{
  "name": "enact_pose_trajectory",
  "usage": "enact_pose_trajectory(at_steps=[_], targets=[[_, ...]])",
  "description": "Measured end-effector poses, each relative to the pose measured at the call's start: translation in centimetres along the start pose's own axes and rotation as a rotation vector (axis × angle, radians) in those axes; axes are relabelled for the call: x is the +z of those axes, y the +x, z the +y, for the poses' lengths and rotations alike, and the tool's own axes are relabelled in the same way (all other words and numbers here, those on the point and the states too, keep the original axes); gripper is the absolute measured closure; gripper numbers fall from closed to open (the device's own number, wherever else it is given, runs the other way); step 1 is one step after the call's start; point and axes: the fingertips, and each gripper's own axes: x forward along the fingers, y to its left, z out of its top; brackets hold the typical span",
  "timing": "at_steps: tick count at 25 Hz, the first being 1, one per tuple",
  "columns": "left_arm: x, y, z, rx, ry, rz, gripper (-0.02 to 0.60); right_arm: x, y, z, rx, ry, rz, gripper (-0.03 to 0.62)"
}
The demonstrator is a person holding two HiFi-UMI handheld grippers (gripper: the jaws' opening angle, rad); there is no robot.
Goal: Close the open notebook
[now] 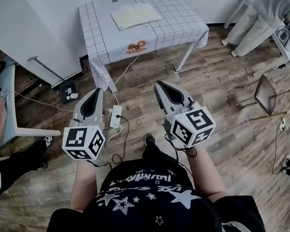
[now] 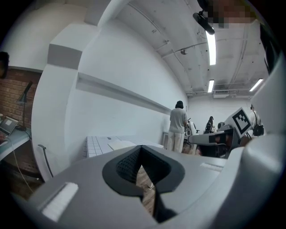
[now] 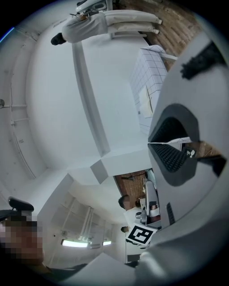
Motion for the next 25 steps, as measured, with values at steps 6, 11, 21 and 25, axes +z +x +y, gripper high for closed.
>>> enact_pose_trajectory(at_steps=[6, 11, 21, 25], targets=[[1.5, 4.8, -1.1, 0.014, 0.024, -0.01, 0.574, 1.7, 0.8, -5.7, -0.005, 0.004, -0.012, 0.577], [2.0, 8.0, -2.2, 0.023, 0.037, -0.018, 0.574, 2.1, 2.4, -9.2, 0.02, 0.011, -0.001, 0.577], [-0.7, 10.6, -1.0, 0.07, -0.004, -0.026, 0.574, -1.3, 5.7, -12.3, 0.084, 0.1, 0.026, 0.577], [0.8, 11.5, -0.3, 0.035, -0.009, -0.052, 0.573, -0.9, 8.2, -12.5, 0.089, 0.099, 0.056, 0.577]])
